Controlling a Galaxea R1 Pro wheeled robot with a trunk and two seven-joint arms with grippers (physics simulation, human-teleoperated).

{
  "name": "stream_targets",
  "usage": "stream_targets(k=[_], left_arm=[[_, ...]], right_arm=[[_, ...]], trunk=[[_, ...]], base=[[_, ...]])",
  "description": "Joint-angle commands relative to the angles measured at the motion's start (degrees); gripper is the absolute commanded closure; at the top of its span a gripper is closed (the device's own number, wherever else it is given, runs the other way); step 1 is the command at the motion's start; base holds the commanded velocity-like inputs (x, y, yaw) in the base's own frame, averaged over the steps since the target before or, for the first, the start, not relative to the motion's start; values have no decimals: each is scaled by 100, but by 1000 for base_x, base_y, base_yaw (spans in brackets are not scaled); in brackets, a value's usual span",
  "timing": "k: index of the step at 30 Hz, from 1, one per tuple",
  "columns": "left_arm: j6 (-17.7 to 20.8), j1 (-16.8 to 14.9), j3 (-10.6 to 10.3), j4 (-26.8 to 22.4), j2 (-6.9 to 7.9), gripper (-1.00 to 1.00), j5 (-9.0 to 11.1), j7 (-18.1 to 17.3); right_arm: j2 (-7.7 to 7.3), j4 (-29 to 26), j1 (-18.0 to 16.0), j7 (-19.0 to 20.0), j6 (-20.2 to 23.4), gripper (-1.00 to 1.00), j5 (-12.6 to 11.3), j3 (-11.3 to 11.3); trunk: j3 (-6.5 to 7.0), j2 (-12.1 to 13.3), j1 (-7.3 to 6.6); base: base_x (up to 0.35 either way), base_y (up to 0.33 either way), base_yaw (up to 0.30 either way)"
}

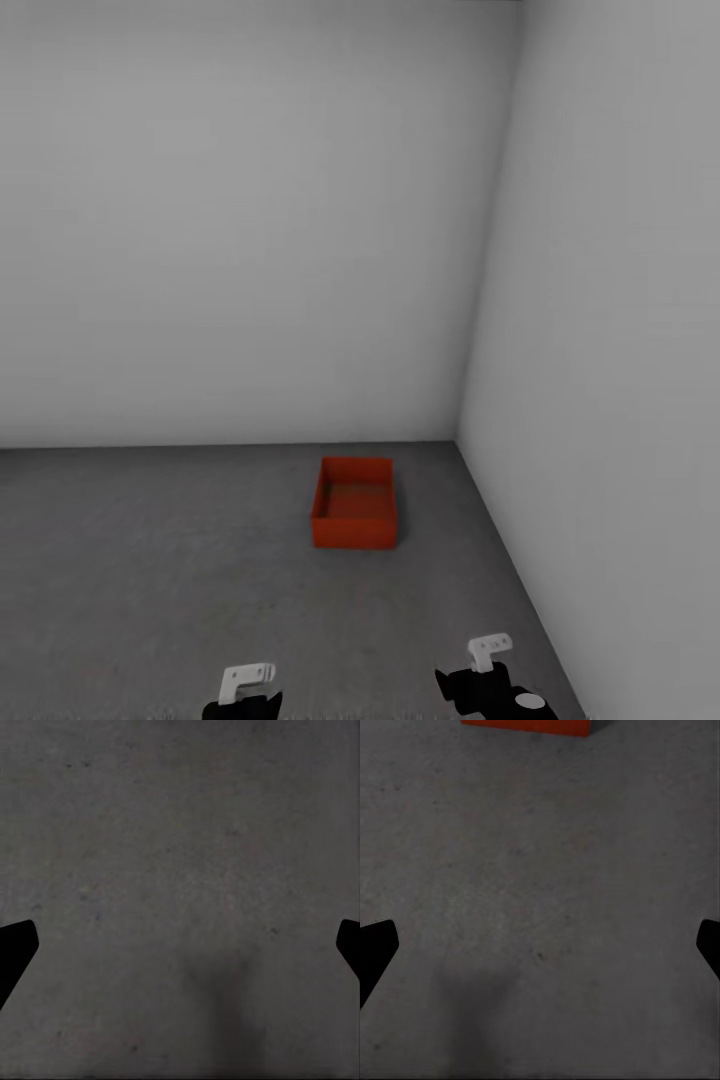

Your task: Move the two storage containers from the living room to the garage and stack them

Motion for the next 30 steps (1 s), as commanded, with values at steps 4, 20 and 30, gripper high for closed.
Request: stream_targets(k=[4,20,30], left_arm=[[36,-1,-7,-10,2,-100,59,-4],[36,-1,-7,-10,2,-100,59,-4],[36,-2,-7,-10,2,-100,59,-4]], right_arm=[[6,-13,-1,37,26,-100,60,-41],[6,-13,-1,37,26,-100,66,-41],[6,-13,-1,37,26,-100,65,-41]], trunk=[[103,157,-92],[430,799,-443],[610,1200,-663]], base=[[-336,0,0],[-185,0,0],[-279,0,0]])
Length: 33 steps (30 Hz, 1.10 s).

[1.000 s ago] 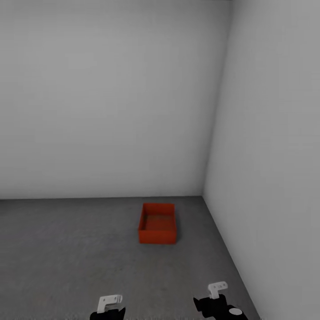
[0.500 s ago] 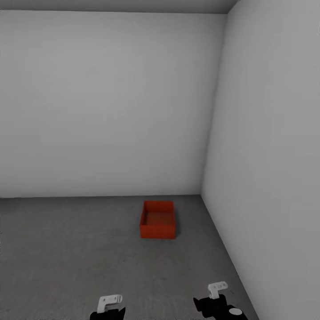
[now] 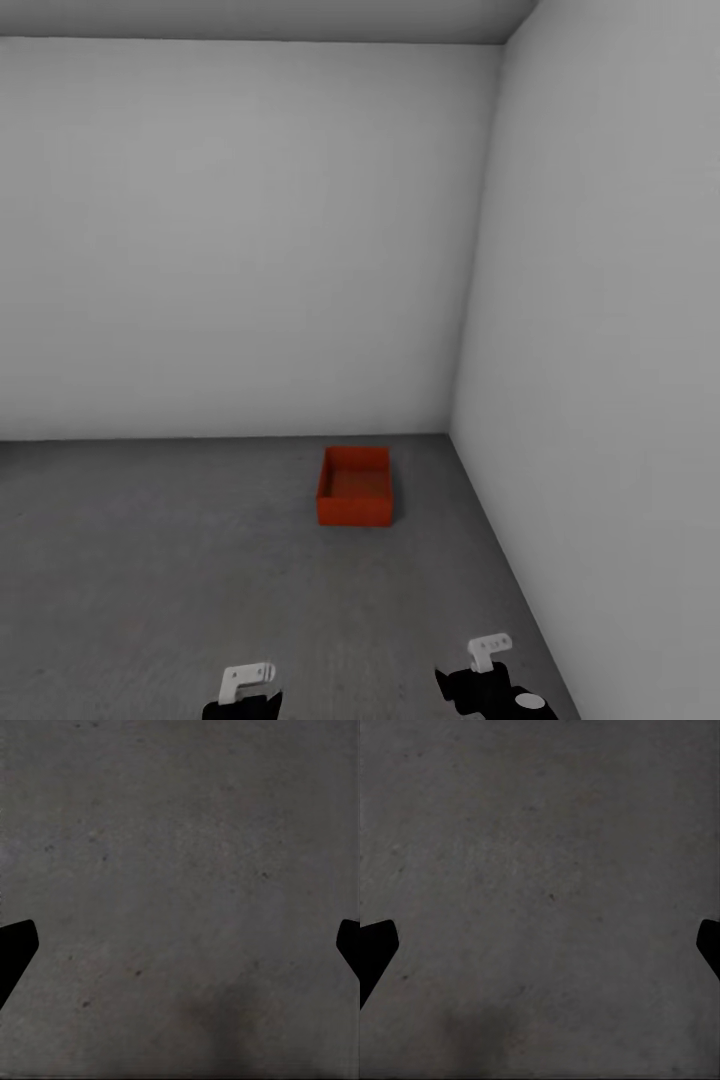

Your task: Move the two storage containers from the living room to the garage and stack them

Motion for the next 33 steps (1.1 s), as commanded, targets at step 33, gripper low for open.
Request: stream_targets(k=[33], left_arm=[[40,-2,-8,-11,6,-100,68,-24]], right_arm=[[6,-13,-1,37,34,-100,59,-32]], trunk=[[513,1158,-640]], base=[[-231,0,-36]])
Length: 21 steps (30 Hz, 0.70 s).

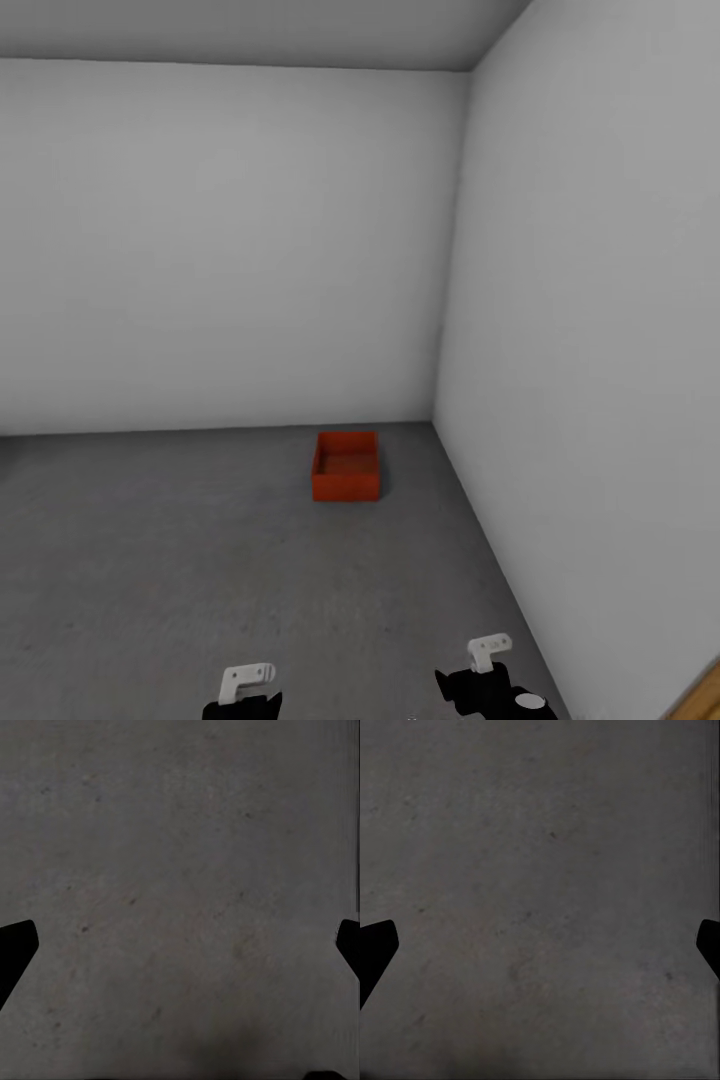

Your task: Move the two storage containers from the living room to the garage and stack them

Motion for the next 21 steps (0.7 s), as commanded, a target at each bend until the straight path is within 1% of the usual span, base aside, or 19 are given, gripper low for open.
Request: stream_targets(k=[1,21], left_arm=[[40,0,-7,-12,5,-100,60,-17],[33,0,-5,-12,15,-100,60,-31]], right_arm=[[6,-11,-3,37,27,-100,58,-40],[8,-11,-3,37,30,-100,58,-40]], trunk=[[-10,-8,2],[-10,-8,2]], base=[[-1,0,-265],[0,0,-275]])
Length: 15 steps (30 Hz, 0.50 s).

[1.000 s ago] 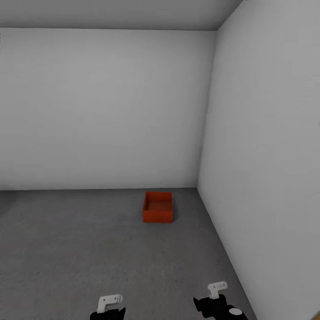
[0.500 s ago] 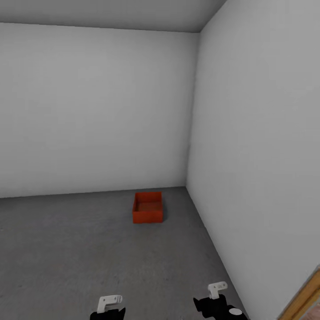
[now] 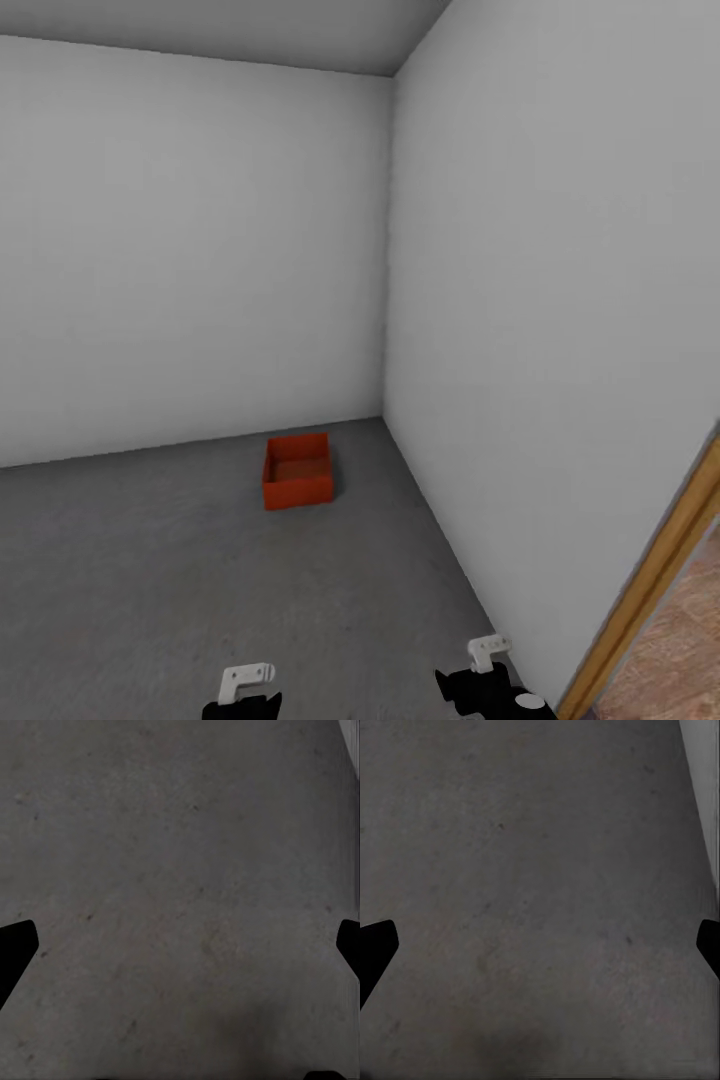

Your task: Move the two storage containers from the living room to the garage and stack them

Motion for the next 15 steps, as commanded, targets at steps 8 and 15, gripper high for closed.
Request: stream_targets(k=[8,15], left_arm=[[38,0,-6,-9,3,-100,60,-4],[38,0,-6,-12,3,-100,60,-3]], right_arm=[[5,-11,-3,37,24,-100,58,-40],[6,-11,-3,37,24,-100,58,-40]], trunk=[[-6,-8,2],[-1,-8,2]], base=[[0,0,-249],[0,0,-42]])
